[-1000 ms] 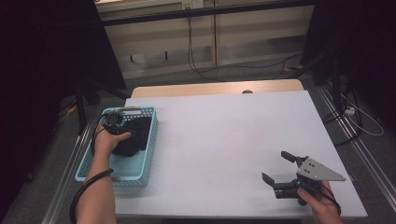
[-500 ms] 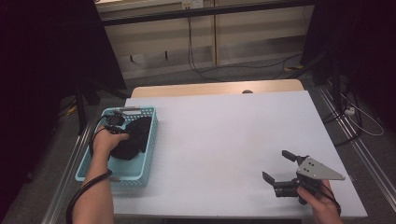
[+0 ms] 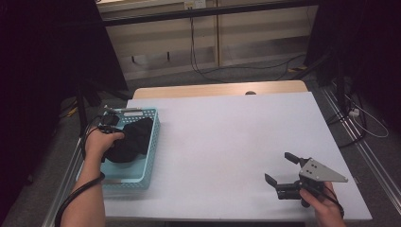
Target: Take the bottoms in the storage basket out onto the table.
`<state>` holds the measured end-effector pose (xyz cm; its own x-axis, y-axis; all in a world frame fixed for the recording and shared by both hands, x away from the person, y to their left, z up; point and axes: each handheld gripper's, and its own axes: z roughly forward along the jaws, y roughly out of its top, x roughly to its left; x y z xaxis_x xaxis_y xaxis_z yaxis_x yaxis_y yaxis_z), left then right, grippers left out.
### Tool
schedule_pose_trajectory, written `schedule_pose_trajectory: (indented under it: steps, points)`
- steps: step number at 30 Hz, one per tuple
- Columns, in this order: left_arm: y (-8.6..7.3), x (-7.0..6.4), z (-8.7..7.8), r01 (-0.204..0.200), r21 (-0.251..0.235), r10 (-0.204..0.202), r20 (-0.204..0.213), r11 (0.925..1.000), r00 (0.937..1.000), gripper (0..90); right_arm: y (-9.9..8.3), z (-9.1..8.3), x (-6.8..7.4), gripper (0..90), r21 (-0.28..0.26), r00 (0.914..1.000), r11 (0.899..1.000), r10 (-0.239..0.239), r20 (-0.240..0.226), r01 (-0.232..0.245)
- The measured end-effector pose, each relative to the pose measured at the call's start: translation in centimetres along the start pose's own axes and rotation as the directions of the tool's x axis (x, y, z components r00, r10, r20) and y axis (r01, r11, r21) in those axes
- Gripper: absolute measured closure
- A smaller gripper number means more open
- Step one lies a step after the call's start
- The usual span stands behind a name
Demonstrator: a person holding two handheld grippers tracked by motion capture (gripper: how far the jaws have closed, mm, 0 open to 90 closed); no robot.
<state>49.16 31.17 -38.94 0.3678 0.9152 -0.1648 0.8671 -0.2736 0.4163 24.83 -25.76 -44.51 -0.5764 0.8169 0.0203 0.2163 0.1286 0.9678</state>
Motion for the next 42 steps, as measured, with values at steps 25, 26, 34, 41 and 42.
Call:
schedule_pose_trajectory:
  steps: [25, 26, 34, 41, 42]
  points:
    - [5.4, -7.2, -9.5, -0.161, -0.299, 0.181, 0.039, 0.9405, 0.9828, 70.1, 0.1, 0.0, 0.2, 0.4, -0.002, 0.9999, 1.0, -0.005, -0.009, 0.005]
    - [5.5, -7.9, -9.4, -0.175, -0.307, 0.199, 0.05, 0.9355, 0.9787, 70.1, 0.1, 0.0, 0.2, 0.3, -0.001, 0.9999, 1.0, -0.005, -0.009, 0.005]
    - [5.8, -13.5, -7.7, -0.285, -0.326, 0.335, 0.109, 0.9014, 0.9357, 70.0, 0.1, 0.0, 0.2, 0.4, -0.002, 1.0, 1.0, -0.006, -0.008, 0.006]
    - [5.0, -17.2, -4.7, -0.339, -0.323, 0.403, 0.157, 0.8836, 0.9017, 69.9, 0.1, -0.1, 0.2, 0.4, -0.005, 0.9999, 1.0, -0.01, -0.011, 0.01]
    - [4.8, -17.7, -4.3, -0.339, -0.33, 0.406, 0.163, 0.8812, 0.8991, 69.9, 0.1, -0.1, 0.2, 0.3, -0.006, 0.9999, 1.0, -0.011, -0.012, 0.011]
